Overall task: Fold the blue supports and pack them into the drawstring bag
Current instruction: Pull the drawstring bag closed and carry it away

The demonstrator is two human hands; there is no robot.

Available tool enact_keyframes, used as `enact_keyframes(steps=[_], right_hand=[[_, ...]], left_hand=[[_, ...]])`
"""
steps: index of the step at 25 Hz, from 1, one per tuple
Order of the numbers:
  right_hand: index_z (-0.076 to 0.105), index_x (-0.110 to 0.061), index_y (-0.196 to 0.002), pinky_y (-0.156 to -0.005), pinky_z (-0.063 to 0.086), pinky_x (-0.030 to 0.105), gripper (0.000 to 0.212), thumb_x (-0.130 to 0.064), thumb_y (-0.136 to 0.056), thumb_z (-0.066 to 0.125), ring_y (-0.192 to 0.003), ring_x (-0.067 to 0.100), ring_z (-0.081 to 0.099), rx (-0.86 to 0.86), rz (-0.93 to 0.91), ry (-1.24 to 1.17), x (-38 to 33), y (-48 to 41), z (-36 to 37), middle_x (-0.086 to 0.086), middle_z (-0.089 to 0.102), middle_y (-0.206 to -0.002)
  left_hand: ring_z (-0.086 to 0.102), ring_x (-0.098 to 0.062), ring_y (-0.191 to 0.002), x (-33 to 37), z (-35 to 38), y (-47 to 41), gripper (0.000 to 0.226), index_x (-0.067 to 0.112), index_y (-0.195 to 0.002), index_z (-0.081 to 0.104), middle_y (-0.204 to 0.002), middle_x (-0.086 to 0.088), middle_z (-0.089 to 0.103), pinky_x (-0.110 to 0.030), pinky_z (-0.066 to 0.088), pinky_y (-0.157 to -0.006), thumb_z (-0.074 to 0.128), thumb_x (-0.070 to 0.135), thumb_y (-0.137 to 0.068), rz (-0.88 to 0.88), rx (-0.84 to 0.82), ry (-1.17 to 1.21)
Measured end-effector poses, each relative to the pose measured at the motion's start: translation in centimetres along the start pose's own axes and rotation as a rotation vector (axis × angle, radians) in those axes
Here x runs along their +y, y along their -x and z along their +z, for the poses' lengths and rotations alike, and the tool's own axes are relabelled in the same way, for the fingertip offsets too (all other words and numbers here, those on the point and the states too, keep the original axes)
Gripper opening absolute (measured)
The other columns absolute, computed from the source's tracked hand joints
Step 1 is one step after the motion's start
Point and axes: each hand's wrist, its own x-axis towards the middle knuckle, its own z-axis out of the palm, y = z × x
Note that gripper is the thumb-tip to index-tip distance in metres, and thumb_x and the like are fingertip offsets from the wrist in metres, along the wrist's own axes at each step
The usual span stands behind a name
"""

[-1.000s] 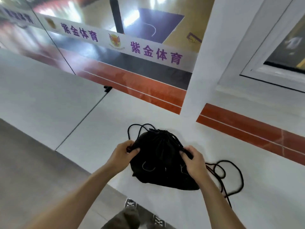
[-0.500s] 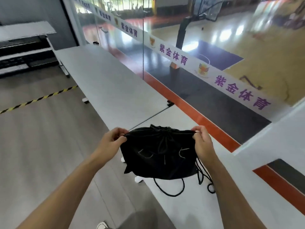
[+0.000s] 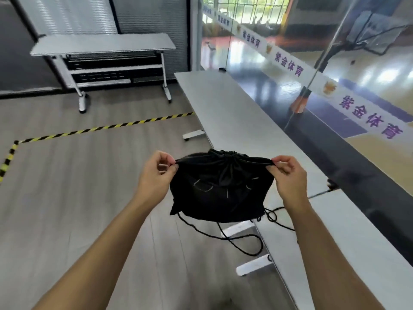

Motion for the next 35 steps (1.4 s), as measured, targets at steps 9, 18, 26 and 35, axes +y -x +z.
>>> enact_keyframes(steps=[9, 18, 26, 35], right_hand=[[0.068, -0.012, -0.096, -0.061, 0.052, 0.013, 0.019, 0.003, -0.084, 0.072, -0.064, 0.005, 0.07, -0.272, 0.03, -0.1, -2.9, -11.8, 28.4, -0.008, 0.072, -0.065], [0.068, -0.009, -0.095, -0.062, 0.051, 0.012, 0.016, 0.002, -0.084, 0.072, -0.068, 0.006, 0.068, -0.487, 0.021, -0.092, -5.5, -26.0, 54.9, 0.004, 0.074, -0.081], [0.069, -0.016, -0.087, -0.062, 0.054, 0.017, 0.021, 0.005, -0.084, 0.068, -0.069, 0.009, 0.07, -0.566, -0.017, -0.101, -10.3, -39.7, 80.4, 0.002, 0.073, -0.078], [0.069, -0.015, -0.089, -0.059, 0.052, 0.013, 0.02, 0.005, -0.084, 0.069, -0.068, 0.005, 0.069, -0.526, -0.037, -0.069, -15.7, -55.3, 103.7, 0.004, 0.072, -0.081]], left_hand=[[0.063, -0.017, -0.083, -8.7, -14.0, -15.6, 0.022, 0.023, -0.084, 0.06, -0.089, -0.001, 0.066, -0.02, 0.051, -0.069, 0.063, 0.003, -0.093, -0.139, 0.316, -0.062], [0.064, -0.023, -0.087, -14.5, -25.8, -36.1, 0.018, 0.016, -0.087, 0.061, -0.09, -0.003, 0.067, -0.02, 0.053, -0.072, 0.061, 0.0, -0.093, -0.246, 0.512, -0.116], [0.063, -0.014, -0.08, -20.9, -36.7, -58.2, 0.015, 0.013, -0.087, 0.063, -0.087, -0.002, 0.066, -0.015, 0.052, -0.066, 0.06, 0.0, -0.094, -0.244, 0.64, -0.058], [0.059, -0.012, -0.072, -26.5, -47.5, -85.9, 0.017, 0.015, -0.084, 0.062, -0.078, -0.001, 0.064, -0.024, 0.051, -0.065, 0.06, 0.0, -0.092, -0.216, 0.639, 0.002]])
